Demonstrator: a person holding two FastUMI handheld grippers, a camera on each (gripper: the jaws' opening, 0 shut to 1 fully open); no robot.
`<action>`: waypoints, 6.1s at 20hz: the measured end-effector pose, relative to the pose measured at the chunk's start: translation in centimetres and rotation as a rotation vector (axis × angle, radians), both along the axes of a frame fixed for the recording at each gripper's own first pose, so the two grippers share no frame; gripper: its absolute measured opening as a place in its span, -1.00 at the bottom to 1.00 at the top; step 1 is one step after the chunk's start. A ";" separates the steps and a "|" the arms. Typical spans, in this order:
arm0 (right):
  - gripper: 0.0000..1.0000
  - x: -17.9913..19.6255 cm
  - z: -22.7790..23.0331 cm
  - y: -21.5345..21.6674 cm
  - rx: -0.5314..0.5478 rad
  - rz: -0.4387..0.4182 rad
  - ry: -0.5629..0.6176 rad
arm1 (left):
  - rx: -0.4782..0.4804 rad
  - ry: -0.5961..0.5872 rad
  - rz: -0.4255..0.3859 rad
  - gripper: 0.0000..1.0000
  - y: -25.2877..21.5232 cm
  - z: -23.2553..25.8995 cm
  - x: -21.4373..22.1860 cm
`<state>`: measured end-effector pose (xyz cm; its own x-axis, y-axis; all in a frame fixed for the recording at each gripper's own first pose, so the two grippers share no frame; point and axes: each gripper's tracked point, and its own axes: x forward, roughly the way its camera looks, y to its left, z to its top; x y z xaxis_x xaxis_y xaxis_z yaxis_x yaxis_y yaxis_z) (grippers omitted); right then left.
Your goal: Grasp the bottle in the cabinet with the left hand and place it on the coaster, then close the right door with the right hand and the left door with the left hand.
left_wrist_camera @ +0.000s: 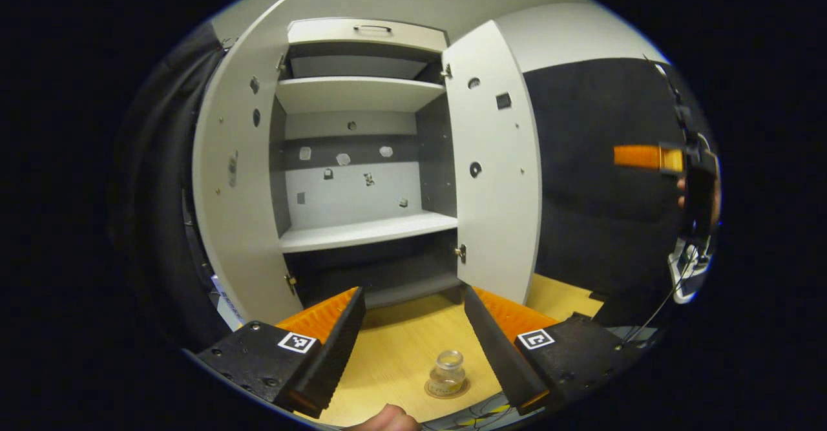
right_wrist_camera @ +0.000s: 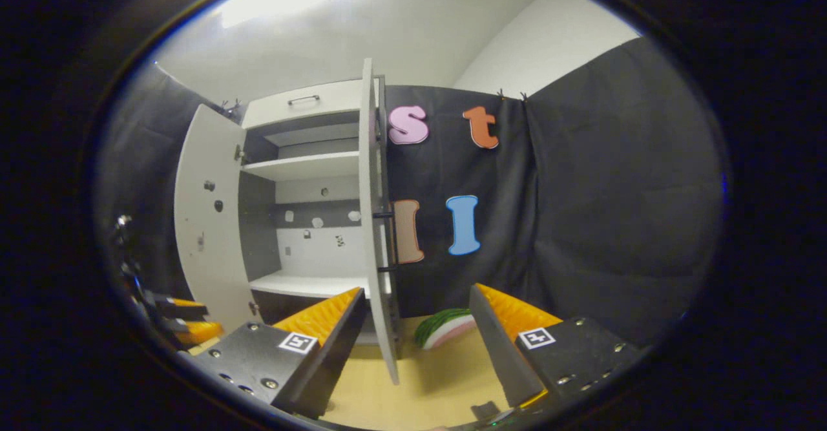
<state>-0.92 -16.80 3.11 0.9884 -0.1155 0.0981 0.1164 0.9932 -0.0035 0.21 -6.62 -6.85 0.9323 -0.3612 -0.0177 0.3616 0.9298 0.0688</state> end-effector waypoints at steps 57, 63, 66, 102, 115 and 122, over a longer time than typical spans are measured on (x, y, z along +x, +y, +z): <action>0.62 20.9 1.4 11.5 0.046 0.098 0.072 | -0.082 -0.018 0.187 0.95 11.7 6.5 -0.9; 0.63 22.1 0.9 17.0 0.125 0.210 0.105 | -0.106 0.010 0.303 0.94 16.9 5.7 -1.7; 0.77 22.0 0.7 18.6 0.077 0.230 0.099 | -0.088 -0.007 0.371 0.96 20.1 5.9 -1.9; 0.82 2.6 2.2 15.9 -0.036 0.159 0.062 | -0.103 -0.023 0.273 0.87 25.3 11.9 13.9; 0.88 1.8 1.6 13.8 -0.042 0.152 0.064 | -0.109 -0.004 0.249 0.87 19.6 11.8 14.9; 0.88 2.3 0.9 12.8 -0.054 0.142 0.071 | -0.127 0.012 0.233 0.87 16.9 11.7 15.8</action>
<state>1.33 -4.00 3.98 0.9991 0.0293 0.0299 -0.0274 0.9978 -0.0602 15.98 10.30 4.83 0.9906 -0.1368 0.0023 0.1367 0.9890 -0.0572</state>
